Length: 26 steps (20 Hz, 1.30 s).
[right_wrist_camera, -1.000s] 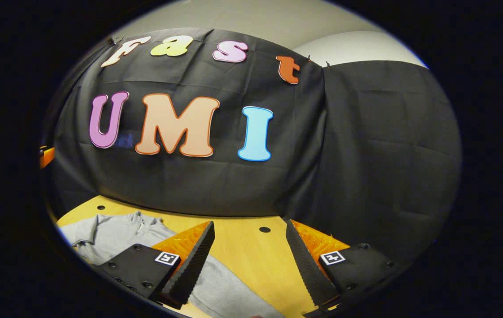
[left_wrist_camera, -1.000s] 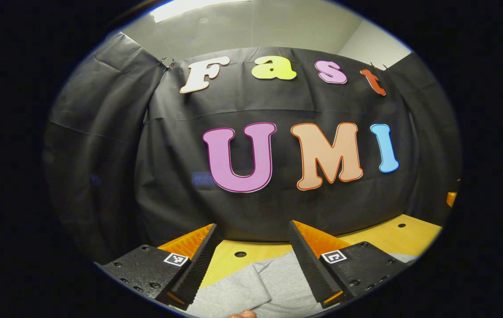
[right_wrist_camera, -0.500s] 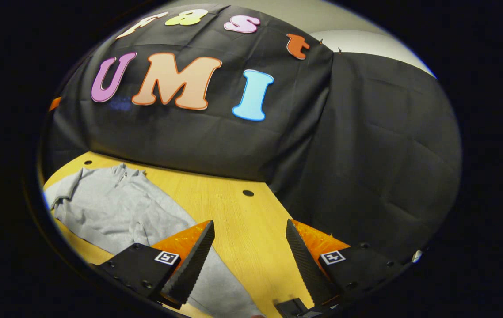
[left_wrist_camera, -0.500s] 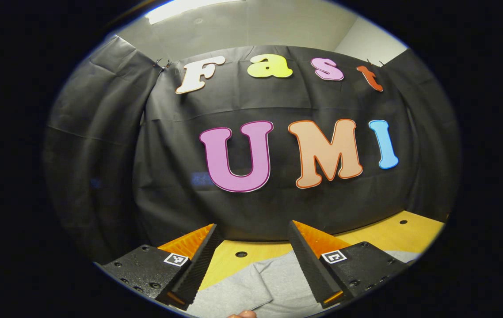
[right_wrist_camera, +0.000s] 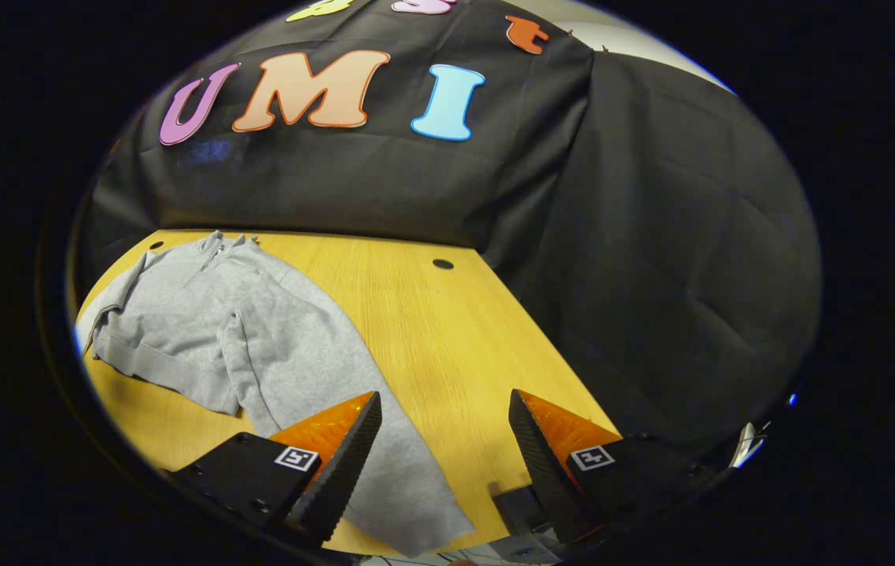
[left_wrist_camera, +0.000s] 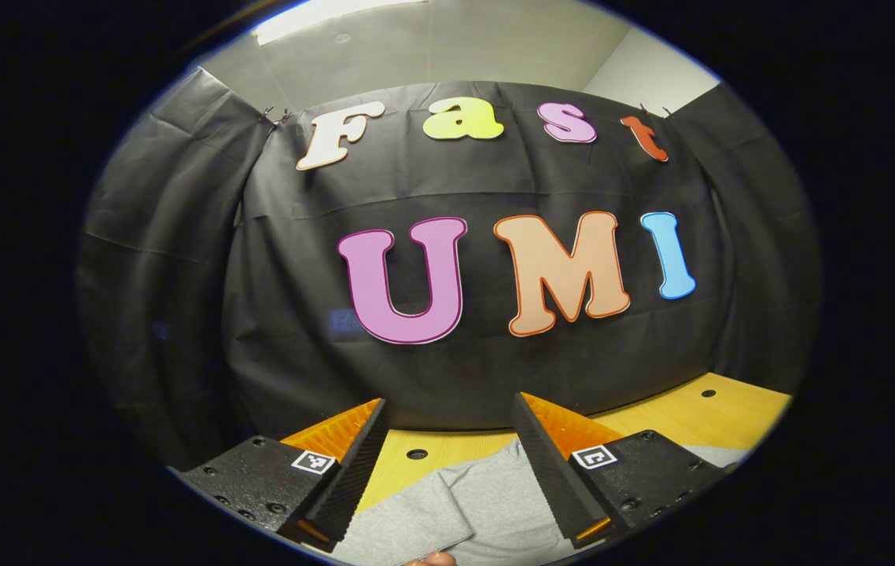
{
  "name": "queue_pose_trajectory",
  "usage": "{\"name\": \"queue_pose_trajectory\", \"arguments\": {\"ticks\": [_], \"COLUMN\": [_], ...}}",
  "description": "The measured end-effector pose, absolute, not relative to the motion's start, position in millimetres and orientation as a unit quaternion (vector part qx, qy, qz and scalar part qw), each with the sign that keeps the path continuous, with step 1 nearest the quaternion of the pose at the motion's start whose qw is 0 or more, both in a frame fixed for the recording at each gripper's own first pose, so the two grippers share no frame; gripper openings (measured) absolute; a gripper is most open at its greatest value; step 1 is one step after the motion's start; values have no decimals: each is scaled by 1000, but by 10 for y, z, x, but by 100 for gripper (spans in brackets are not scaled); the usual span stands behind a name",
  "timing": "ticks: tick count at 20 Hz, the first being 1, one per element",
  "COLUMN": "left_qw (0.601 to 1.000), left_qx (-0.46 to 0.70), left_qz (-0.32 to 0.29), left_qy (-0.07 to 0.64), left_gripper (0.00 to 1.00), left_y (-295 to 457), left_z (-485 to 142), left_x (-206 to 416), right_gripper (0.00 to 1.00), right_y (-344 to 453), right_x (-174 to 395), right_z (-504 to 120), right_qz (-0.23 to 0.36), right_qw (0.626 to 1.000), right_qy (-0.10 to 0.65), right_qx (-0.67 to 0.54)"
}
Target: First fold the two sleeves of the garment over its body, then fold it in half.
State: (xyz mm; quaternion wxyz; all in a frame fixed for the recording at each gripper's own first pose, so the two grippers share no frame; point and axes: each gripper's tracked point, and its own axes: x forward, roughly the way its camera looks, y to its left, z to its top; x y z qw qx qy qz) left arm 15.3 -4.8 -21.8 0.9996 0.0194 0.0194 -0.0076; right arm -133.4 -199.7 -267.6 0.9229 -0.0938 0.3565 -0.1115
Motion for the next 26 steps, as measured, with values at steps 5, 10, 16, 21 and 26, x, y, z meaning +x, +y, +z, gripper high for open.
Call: {"name": "queue_pose_trajectory", "arguments": {"ticks": [5,10,16,21,26], "left_qw": [999,999,999,999,999], "left_qx": [22,24,25,26,22], "left_qz": [-13,-16,-16,-18,-18], "left_qy": [23,25,32,35,37], "left_gripper": [93,93,93,93,93], "left_y": [-102,-130,-141,-166,-183], "left_z": [-248,-271,-334,-372,-401], "left_x": [169,191,208,221,230], "right_gripper": [100,100,100,100,95], "right_y": [-1972,-1925,-1932,-1959,-1876], "right_x": [-1600,-1824,-2140,-2234,-2270], "right_z": [-2970,-3224,-3508,-3594,-3669], "right_qz": [-102,-93,-109,-119,-120], "right_qw": [905,890,865,858,848], "right_qy": [403,440,488,500,516], "right_qx": [-92,-80,-38,-25,35]}}
